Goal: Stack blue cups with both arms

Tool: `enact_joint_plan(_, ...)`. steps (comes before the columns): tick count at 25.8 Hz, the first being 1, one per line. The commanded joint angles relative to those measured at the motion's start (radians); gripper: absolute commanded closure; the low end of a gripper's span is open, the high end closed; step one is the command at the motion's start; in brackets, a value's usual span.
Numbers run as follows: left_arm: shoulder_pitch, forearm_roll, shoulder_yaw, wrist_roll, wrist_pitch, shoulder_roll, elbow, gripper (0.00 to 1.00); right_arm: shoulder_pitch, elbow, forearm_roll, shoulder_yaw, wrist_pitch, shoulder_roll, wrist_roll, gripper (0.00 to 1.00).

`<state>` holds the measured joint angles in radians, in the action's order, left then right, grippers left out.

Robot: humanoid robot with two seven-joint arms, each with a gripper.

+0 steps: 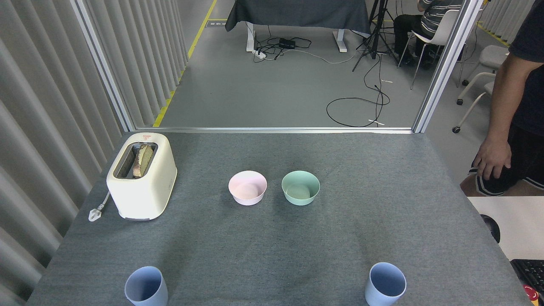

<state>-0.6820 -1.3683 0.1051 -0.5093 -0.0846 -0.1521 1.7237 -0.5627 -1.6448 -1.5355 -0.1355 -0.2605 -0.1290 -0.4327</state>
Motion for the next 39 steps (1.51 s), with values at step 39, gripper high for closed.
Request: enact_joint_plan(39,0.279,0.017,0.005,0.077,-0.026,0.006,-0.193,0.0,0.0,0.014,0.0,0.031,0.009,0.002,0.002,0.0)
